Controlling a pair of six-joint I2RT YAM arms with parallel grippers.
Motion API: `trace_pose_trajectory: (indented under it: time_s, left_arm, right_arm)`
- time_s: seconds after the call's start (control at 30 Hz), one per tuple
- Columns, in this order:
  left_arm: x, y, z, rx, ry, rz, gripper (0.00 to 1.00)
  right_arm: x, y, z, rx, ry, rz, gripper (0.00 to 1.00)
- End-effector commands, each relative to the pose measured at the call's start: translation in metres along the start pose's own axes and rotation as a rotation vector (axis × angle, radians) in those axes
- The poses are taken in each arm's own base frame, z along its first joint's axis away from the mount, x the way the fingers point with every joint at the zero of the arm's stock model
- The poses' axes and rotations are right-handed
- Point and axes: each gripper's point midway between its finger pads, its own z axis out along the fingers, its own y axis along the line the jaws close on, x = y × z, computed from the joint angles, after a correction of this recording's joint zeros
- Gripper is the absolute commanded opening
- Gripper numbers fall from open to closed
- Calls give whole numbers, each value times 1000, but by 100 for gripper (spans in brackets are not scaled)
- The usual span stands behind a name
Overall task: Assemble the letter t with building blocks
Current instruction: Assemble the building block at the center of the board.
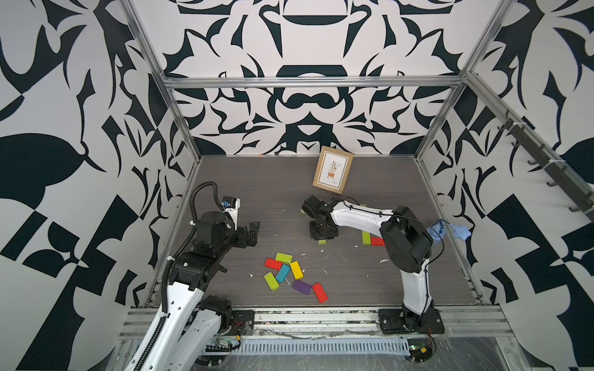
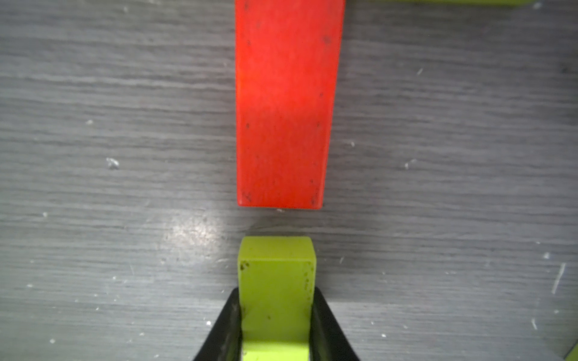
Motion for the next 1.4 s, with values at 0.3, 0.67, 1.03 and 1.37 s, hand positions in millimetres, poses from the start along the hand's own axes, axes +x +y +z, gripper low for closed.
trace_pose_trajectory:
  time_s: [0.3,0.67,1.03,1.37]
  left_arm:
    - [3,0,2,0,2,-11,100]
    - [3,1,3,-3,8,-10,100]
    - [3,1,3,-5,8,-8,100]
    - [3,2,3,-8,9,-8,100]
  right_arm:
    - [-20,0,0,7,-41,29,25]
    - [-22,1,4,3,-37,40,24]
    - [-25,0,9,5,-37,55,24]
    - [-25,-3,12,13,-35,63,23]
